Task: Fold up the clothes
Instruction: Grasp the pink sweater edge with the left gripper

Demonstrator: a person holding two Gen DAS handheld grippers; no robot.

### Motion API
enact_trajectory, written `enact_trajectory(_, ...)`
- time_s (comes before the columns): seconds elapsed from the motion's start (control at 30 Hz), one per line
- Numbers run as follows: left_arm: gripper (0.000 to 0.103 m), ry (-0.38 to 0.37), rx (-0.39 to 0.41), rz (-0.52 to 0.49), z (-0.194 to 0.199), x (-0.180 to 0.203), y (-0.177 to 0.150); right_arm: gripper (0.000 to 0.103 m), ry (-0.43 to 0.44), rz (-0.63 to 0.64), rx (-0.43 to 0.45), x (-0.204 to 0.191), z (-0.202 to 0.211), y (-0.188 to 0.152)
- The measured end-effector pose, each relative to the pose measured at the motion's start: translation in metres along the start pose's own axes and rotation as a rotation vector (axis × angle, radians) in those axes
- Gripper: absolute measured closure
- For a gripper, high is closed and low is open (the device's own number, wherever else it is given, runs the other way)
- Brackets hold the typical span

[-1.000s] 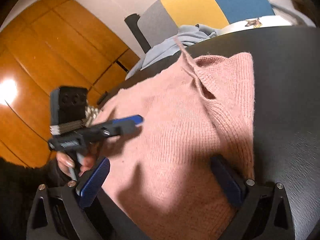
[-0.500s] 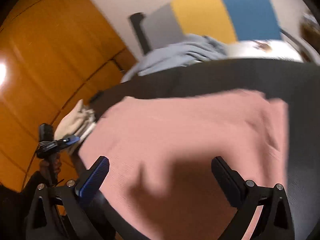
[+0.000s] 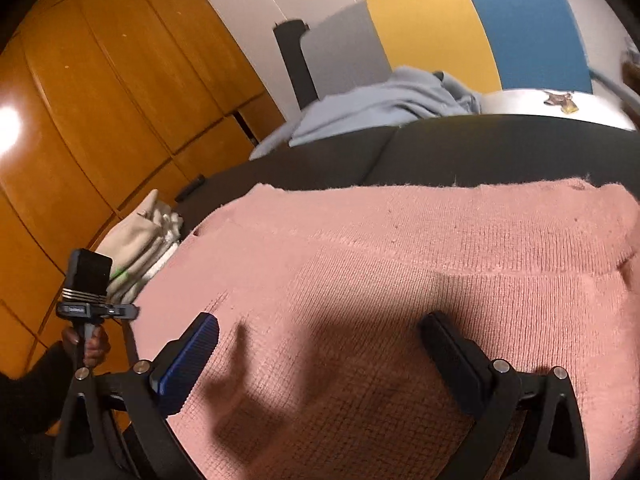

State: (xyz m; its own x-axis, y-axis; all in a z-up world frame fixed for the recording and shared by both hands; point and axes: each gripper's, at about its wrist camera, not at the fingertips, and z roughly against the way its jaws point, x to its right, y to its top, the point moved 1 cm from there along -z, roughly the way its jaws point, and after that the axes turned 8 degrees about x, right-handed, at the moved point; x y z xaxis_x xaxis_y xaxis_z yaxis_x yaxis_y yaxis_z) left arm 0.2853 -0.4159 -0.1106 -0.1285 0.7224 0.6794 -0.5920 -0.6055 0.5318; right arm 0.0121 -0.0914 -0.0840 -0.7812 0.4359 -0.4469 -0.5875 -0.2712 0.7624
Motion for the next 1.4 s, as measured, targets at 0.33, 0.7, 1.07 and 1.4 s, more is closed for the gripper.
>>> enact_trajectory(0.33, 0.085, 0.126, -0.051, -0.036, 0.000, 0.008, -0.014, 0.000, 0.072, -0.051, 0.042, 0.007, 0.004, -0.001)
enact_trajectory(0.7, 0.063, 0.185, 0.053, -0.149, -0.030, 0.021, 0.076, 0.000, 0.073, -0.047, 0.048, 0.004, 0.003, -0.001)
enact_trajectory(1.07, 0.099, 0.367, 0.006, -0.265, -0.091, 0.034, 0.096, 0.000, 0.086, -0.057, 0.059, 0.006, 0.005, -0.001)
enact_trajectory(1.4, 0.083, 0.386, 0.074, -0.078, -0.078, -0.001, 0.091, 0.000, 0.094, -0.061, 0.064, 0.006, 0.006, -0.001)
